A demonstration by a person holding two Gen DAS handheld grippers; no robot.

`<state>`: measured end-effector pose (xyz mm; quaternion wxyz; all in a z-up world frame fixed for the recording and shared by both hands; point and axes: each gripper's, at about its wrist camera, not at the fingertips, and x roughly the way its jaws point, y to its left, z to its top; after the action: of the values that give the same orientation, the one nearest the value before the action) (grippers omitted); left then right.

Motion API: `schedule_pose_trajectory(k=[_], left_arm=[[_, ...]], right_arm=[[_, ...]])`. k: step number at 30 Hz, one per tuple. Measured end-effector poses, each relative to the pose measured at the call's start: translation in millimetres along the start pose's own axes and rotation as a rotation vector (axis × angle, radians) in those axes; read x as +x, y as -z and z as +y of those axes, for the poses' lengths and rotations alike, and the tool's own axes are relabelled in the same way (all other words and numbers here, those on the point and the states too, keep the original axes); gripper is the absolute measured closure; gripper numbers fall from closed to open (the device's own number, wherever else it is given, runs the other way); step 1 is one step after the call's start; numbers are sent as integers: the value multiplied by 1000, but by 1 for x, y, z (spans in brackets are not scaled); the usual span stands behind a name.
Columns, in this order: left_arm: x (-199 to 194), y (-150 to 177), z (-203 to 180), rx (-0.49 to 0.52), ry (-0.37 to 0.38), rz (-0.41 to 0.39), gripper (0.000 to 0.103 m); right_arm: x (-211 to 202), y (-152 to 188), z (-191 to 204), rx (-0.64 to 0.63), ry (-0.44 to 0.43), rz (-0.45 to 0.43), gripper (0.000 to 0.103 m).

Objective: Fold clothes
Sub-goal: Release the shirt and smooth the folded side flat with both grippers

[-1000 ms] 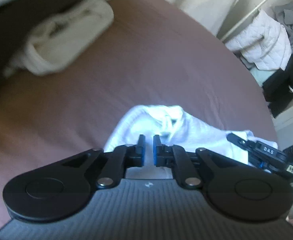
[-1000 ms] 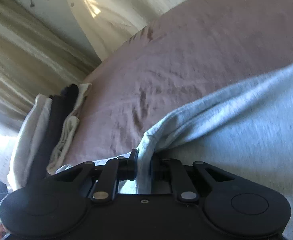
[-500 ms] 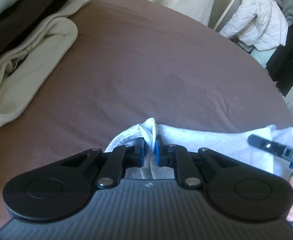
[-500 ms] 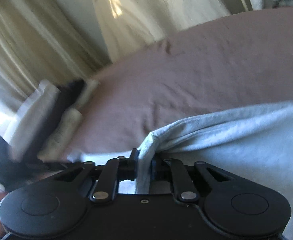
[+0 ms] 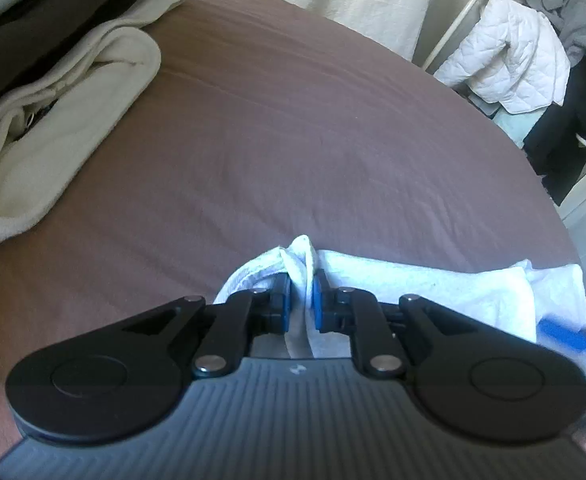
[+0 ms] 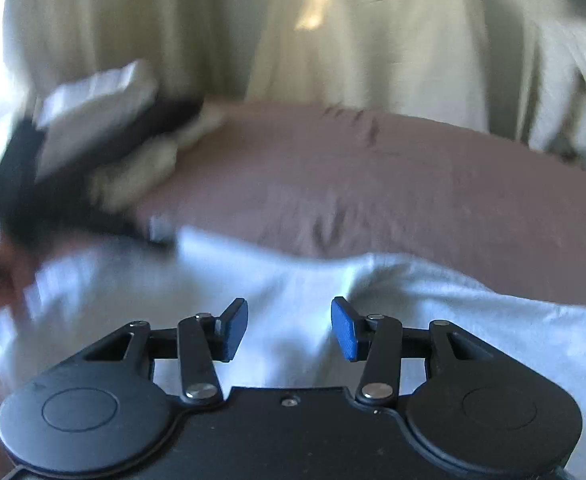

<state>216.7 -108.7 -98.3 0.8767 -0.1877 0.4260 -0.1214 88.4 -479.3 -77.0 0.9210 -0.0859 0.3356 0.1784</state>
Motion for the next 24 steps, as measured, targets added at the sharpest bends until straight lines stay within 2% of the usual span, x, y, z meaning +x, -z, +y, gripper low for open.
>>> schedule_pose_trajectory(k=[2,7,10,12,13,14,15,16,19,22,24], left_arm=[[-3,0,5,-20,12,9,90],[-3,1,7,-5,17,11,89],[-12,3,0,19,-29,26,85],[-32,5,-6,1,-76,19,75],[-44,7,-13,16,-89,-5,61],[-57,9,-24,51,-100,-34,53],[-70,12,-34,86,-112,-63,51],[-81,15,-47,128,-116,-88,49],[-94,30,-95,235,-37,-92,43],[-81,53,-141,295,82,10,41],[-64,77,-169,344,105,73,41]], right_arm=[[9,18,-1,-34,49,63,52],[-6,40,-48,307,-37,46,50],[-22,55,-50,341,1,74,50],[-41,73,-46,307,47,105,49],[-51,80,-43,290,63,109,47],[-62,87,-41,278,76,111,42],[-73,93,-42,276,88,114,37],[-82,99,-48,295,97,118,38],[-106,113,-76,417,148,98,37],[-125,134,-111,564,218,54,37],[-137,148,-134,661,264,25,37]])
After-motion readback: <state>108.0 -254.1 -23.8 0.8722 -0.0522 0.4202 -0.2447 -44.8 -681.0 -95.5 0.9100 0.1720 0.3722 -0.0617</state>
